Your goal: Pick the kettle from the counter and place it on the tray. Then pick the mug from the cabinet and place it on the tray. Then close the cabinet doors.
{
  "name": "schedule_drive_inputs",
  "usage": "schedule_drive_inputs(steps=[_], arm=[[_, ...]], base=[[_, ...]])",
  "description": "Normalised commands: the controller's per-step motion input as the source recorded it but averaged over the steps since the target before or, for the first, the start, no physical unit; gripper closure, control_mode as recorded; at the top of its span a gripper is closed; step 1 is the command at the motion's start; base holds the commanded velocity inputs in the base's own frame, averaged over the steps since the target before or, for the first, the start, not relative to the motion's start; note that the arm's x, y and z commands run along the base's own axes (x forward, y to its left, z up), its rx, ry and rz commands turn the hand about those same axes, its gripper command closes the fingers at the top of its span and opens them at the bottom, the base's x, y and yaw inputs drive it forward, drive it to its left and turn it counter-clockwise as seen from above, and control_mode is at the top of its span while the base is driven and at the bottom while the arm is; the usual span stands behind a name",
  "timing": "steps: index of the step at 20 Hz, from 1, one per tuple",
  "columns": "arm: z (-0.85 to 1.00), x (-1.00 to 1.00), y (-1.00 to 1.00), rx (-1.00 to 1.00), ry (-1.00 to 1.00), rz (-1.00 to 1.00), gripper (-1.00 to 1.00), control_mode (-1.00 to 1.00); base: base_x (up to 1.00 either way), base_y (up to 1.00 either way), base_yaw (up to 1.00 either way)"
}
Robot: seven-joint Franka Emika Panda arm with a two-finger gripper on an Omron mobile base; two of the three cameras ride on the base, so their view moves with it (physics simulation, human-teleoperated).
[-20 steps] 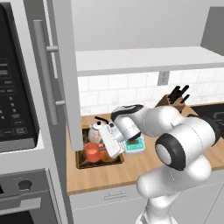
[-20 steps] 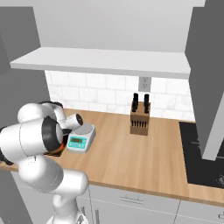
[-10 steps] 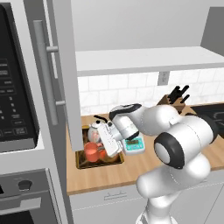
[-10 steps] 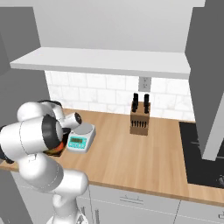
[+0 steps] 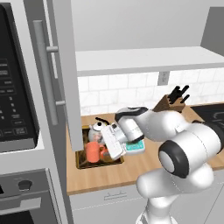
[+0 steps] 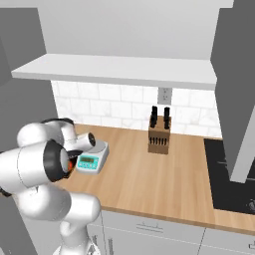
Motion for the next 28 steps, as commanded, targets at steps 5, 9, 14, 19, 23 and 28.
schedule_drive_inputs(steps=[5,9,14,19,23,28], arm=[[0.56,-0.44,-0.09,0.09,-0.05,-0.13,-1.00,-1.00],[0.84,-0.34,-0.05,0.08,-0.05,-0.17,-1.00,-1.00],[0.90,-0.39,-0.07,0.05,-0.04,-0.15,-1.00,-1.00],[0.75,-0.40,-0.28,0.00,0.00,-0.23,-1.00,-1.00],[0.63,-0.38,-0.48,0.00,0.00,-0.24,-1.00,-1.00],[0.36,-0.39,-0.66,0.00,0.00,-0.22,-1.00,-1.00]], base=[[0.00,0.00,0.00],[0.00,0.00,0.00],[0.00,0.00,0.00],[0.00,0.00,0.00],[0.00,0.00,0.00],[0.00,0.00,0.00]])
